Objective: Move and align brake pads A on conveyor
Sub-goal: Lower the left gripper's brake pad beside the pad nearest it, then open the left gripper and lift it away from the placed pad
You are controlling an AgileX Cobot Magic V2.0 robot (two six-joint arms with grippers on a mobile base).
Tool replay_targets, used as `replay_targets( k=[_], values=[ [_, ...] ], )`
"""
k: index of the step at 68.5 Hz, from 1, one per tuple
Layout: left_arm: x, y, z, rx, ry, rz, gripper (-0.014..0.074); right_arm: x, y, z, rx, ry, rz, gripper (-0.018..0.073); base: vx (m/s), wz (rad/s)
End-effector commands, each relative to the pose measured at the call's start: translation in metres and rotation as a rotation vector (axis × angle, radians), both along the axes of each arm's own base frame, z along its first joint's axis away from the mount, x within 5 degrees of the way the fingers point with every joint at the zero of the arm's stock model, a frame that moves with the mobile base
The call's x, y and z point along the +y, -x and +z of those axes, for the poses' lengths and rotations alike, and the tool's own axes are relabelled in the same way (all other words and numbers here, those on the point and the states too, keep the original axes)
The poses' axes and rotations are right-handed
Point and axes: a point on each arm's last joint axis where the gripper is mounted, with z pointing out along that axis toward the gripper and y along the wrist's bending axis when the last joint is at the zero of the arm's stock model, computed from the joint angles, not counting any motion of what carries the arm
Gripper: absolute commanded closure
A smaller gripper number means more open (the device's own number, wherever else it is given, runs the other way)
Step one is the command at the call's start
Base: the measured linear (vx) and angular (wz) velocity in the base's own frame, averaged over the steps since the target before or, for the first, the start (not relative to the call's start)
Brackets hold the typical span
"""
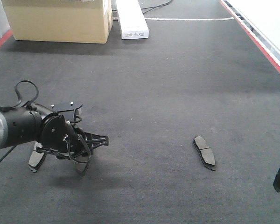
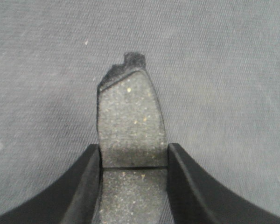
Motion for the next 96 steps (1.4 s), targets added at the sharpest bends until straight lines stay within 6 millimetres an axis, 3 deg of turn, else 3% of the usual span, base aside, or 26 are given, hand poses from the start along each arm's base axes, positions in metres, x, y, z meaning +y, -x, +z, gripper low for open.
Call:
replay_targets(
  k=[1, 17, 32, 38, 45, 61, 73, 82, 96],
  values=[
    [0.001, -0.010, 0.023, -0.104, 0.074, 0.054, 0.0343, 0.002, 0.000, 0.019, -0.120, -0.027, 0.019, 0.0564, 0.00, 0.00],
    [0.012, -0.015, 0.023, -0.118, 0.050, 0.044, 0.0207, 0.002, 0.000, 0.019, -0.120, -0.027, 0.019, 0.0564, 0.00, 0.00],
    [0.010, -0.012, 0.027, -0.121, 0.027, -0.031, 0.0188, 0.002, 0.000, 0.019, -0.120, -0.027, 0.019, 0.0564, 0.00, 0.00],
    [0.012, -0.008, 0.038, -0.143, 0.028, -0.037, 0.0188, 0.002, 0.000, 0.019, -0.120, -0.027, 0.019, 0.0564, 0.00, 0.00],
    [0.013, 0.001, 0.066, -0.219, 0.032, -0.080, 0.0189, 0.002, 0.000, 0.019, -0.120, -0.027, 0.019, 0.0564, 0.00, 0.00],
    [0.013, 0.042, 0.142, -0.442, 0.019, -0.210, 0.0189, 0.002, 0.000, 0.019, -0.120, -0.027, 0.019, 0.0564, 0.00, 0.00],
    [0.031, 0.083, 0.179, -0.577, 0.054, -0.212, 0.0189, 0.002, 0.000, 0.019, -0.120, -0.027, 0.019, 0.0564, 0.00, 0.00],
    [0.048, 0.120, 0.192, -0.677, 0.081, -0.212, 0.0189, 0.002, 0.000, 0.019, -0.120, -0.027, 0.019, 0.0564, 0.00, 0.00],
    [0.074, 0.170, 0.180, -0.785, 0.070, -0.228, 0.0189, 0.002, 0.000, 0.019, -0.120, -0.027, 0.019, 0.0564, 0.00, 0.00]
  ],
)
